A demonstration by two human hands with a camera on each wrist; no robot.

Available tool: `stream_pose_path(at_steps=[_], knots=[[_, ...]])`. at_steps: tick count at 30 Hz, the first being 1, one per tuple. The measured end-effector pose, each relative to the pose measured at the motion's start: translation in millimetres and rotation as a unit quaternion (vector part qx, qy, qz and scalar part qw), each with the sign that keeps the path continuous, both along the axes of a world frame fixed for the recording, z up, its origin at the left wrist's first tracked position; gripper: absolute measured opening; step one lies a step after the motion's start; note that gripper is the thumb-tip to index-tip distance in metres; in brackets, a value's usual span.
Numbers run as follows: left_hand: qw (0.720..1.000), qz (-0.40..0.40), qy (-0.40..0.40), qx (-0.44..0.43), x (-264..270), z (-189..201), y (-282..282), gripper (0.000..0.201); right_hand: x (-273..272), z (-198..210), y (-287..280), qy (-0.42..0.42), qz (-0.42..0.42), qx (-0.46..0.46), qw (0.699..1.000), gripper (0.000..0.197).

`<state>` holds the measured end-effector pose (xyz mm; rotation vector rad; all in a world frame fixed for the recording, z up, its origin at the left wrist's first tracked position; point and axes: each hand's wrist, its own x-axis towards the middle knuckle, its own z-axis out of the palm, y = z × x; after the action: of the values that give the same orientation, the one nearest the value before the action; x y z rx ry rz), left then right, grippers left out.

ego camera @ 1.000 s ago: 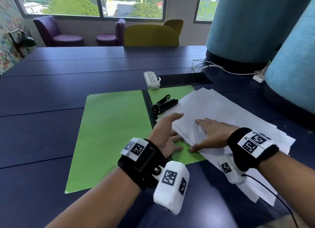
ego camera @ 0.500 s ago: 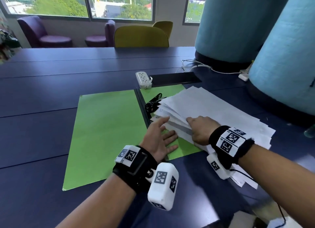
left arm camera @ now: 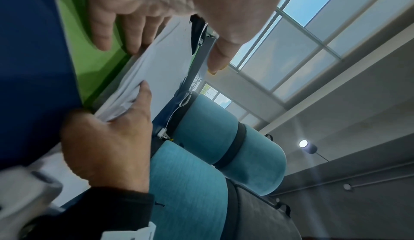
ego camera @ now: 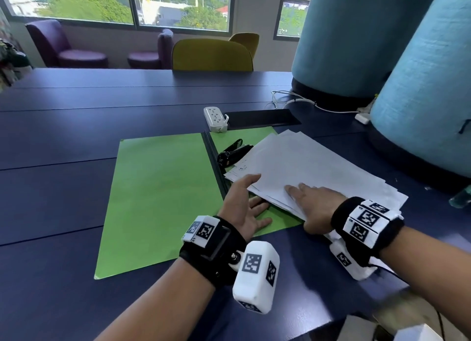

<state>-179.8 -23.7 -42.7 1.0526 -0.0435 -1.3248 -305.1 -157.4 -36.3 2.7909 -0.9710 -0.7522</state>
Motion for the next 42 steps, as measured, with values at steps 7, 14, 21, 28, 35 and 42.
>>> stream_pose_path(at_steps=[7, 14, 21, 28, 35, 42], knots=[[1.0, -0.008, -0.005, 0.004, -4, -6, 6, 0.034, 2, 1, 0, -0.062, 0.009, -0.096, 0.993, 0.04], [1.0, -0.01, -0.004, -0.002, 0, -8, 6, 0.062, -3, 75, -38, -0.241, -0.103, -0.052, 0.964, 0.011], [1.0, -0.013, -0.013, -0.008, -8, -3, -12, 0.057, -3, 75, -31, -0.215, -0.081, -0.069, 0.971, 0.021], [0.997, -0.039, -0.063, -0.009, -13, -3, -26, 0.036, -11, 10, -29, 0.041, -0.127, 0.063, 0.989, 0.12], [0.998, -0.038, -0.056, -0.019, -11, -11, -32, 0.023, -25, -2, -29, -0.012, -0.08, -0.012, 0.997, 0.092], [0.997, -0.048, -0.051, -0.027, -12, -14, -32, 0.014, -29, 12, -50, -0.095, -0.095, -0.088, 0.987, 0.029]])
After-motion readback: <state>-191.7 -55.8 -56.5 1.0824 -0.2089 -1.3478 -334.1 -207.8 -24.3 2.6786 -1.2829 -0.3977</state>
